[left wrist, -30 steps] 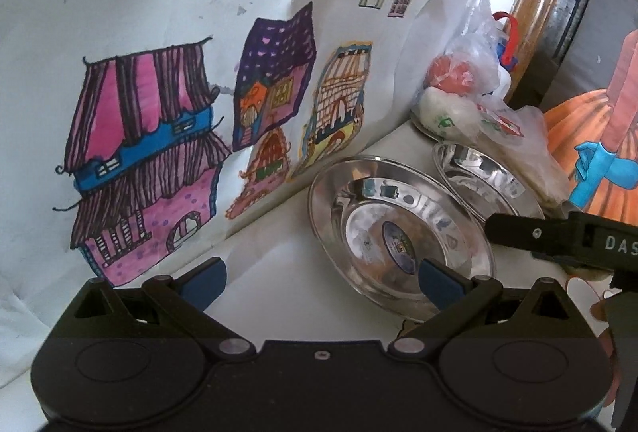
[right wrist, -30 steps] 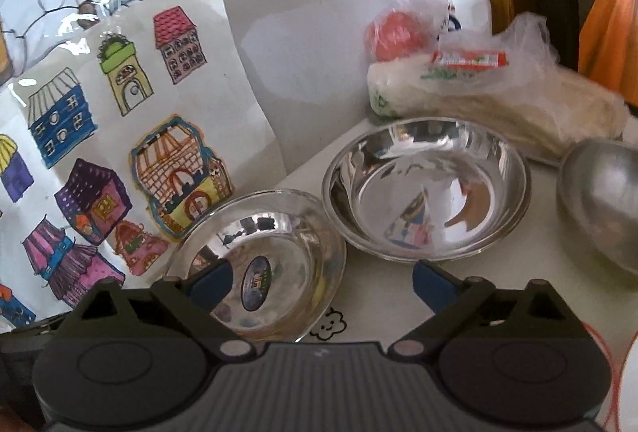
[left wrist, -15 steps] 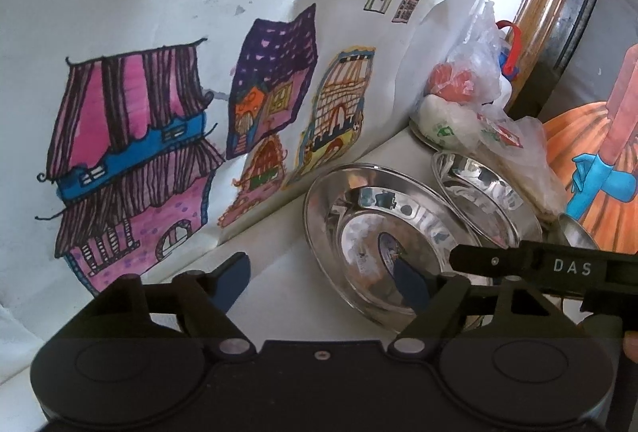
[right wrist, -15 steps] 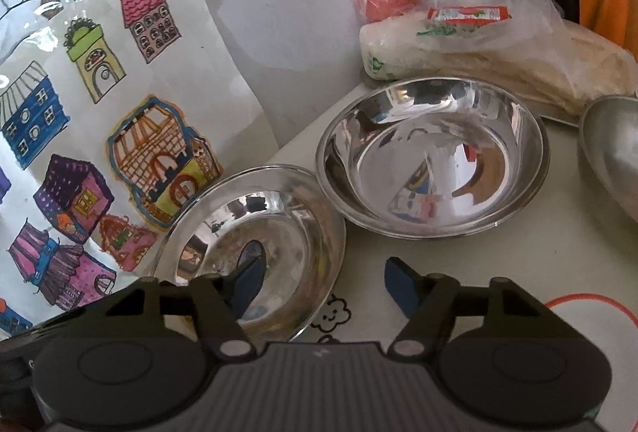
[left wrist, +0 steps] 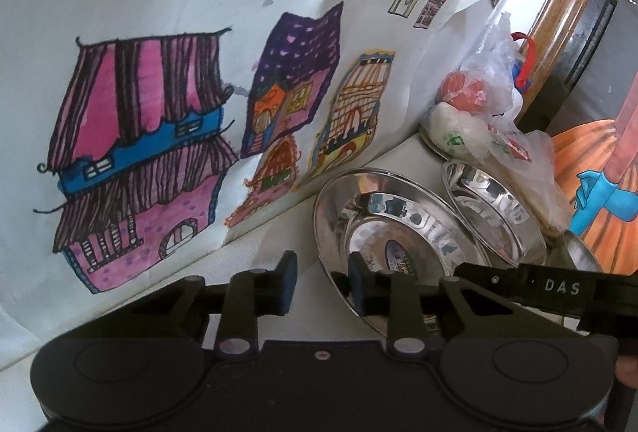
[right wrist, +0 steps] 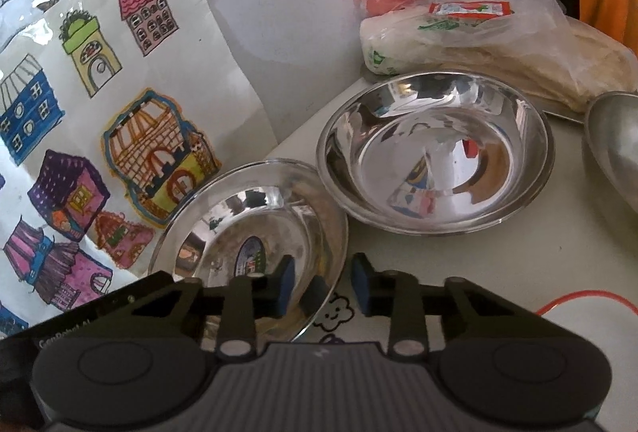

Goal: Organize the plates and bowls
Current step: 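Close both grippers on the rim of the labeled steel plate, then carry the labeled plate with both grippers onto the other steel plate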

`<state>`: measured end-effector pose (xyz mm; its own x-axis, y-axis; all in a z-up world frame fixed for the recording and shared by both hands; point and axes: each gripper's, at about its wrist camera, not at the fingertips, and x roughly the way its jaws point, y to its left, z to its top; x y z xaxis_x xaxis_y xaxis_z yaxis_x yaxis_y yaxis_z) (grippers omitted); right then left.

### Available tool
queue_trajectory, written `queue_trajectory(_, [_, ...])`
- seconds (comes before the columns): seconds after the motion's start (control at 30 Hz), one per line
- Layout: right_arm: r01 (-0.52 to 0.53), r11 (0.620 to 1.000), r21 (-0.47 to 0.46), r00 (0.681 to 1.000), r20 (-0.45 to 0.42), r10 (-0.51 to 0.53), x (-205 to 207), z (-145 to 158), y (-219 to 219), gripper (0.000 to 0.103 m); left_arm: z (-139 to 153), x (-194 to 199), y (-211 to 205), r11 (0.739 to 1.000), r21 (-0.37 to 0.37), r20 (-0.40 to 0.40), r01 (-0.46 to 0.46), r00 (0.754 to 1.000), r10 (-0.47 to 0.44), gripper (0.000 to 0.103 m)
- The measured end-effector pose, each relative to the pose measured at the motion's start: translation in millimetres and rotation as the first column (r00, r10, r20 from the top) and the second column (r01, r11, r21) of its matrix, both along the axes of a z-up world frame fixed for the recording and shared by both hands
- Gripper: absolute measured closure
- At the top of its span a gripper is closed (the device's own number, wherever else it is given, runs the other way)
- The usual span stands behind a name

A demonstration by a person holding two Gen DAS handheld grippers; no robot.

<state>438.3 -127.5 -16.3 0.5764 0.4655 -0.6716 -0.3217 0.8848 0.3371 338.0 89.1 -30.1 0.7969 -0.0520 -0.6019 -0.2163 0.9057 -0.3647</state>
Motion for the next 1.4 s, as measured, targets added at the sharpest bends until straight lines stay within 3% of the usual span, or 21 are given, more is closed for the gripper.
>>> queue_trajectory(0.1, [-0.001,1.000,-0.018,1.000,0.006,0.001,-2.3,0.3,2.0,0.079,1.5,-0.6,-3.3,1.000,-0.004,0.005,0.012,1.000,-0.012,0.087])
queue_trajectory(0.47, [-0.008,1.000,-0.018,1.000,0.004,0.008,-9.3,1.6,0.0,0.081,1.9,-5.5,-2.7,1.000,-0.014,-0.003,0.013,1.000,-0.014,0.088])
queue_trajectory(0.77, [-0.036,0.999,-0.017,0.999,-0.003,0.036,-38.4,4.8,-4.9,0.080,5.2,-35.4,-6.0,0.999,-0.017,-0.013,0.035,0.999,-0.036,0.088])
queue_trajectory(1.4, [-0.009,1.000,-0.020,0.989,0.145,0.012,-101.2,32.5,-23.2,0.080,24.5,-78.9,-17.4,0.996,0.011,0.073,0.093,0.993,-0.093,0.088])
